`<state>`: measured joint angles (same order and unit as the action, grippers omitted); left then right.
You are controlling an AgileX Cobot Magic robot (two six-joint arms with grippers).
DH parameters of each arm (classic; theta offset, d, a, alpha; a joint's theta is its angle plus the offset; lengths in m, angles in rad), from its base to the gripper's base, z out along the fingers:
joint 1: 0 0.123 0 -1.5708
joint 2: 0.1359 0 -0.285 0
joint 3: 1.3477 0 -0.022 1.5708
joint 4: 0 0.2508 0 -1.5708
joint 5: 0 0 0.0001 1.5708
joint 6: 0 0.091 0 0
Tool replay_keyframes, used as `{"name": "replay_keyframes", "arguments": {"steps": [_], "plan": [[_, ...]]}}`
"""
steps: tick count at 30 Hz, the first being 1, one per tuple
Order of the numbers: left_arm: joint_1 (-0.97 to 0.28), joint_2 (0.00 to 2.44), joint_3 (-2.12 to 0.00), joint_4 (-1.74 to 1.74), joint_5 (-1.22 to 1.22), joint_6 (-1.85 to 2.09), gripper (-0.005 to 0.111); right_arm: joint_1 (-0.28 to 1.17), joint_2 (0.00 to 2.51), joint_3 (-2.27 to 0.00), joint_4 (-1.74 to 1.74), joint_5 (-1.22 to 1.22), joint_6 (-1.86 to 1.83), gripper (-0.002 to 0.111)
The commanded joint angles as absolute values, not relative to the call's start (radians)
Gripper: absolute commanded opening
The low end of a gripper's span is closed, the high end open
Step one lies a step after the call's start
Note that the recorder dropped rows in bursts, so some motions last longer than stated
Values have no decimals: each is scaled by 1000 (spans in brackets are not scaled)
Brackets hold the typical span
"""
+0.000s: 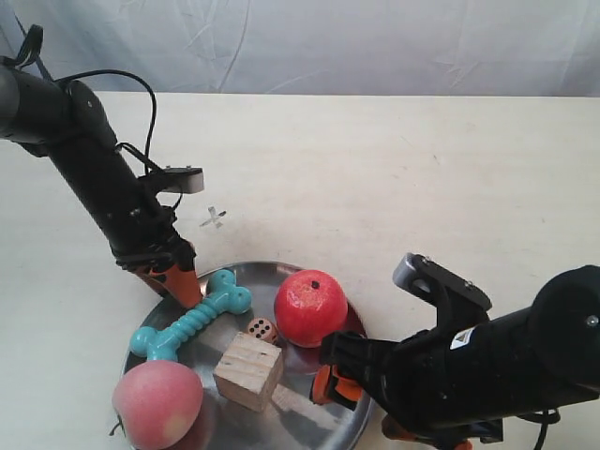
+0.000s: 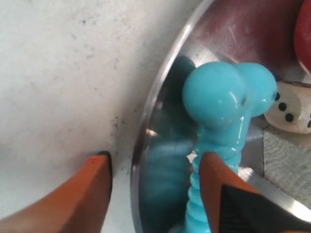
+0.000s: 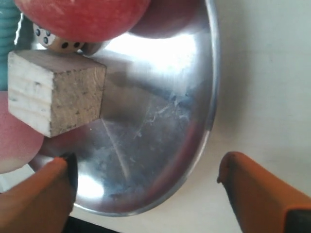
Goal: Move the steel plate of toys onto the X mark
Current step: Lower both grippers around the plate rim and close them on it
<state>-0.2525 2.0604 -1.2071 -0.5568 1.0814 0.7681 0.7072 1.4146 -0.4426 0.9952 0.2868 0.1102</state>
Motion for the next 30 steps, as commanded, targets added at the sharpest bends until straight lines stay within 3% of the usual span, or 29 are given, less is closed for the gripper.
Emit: {"name": "replay_keyframes", "arguments": {"steps": [1,12,24,30], "plan": [[-262,2071,-1204,-522,1064,733,53,710,1432,-439,1003,277,107,78],[-262,2071,-1204,-522,1068,732,53,713,1465,-439,1023,277,107,78],[-262,2071,-1204,-522,1076,732,53,886,1493,-439,1225,104,108,78],[-262,2071,-1204,-526,1078,732,53,890,1520,-439,1240,94,108,78]]}}
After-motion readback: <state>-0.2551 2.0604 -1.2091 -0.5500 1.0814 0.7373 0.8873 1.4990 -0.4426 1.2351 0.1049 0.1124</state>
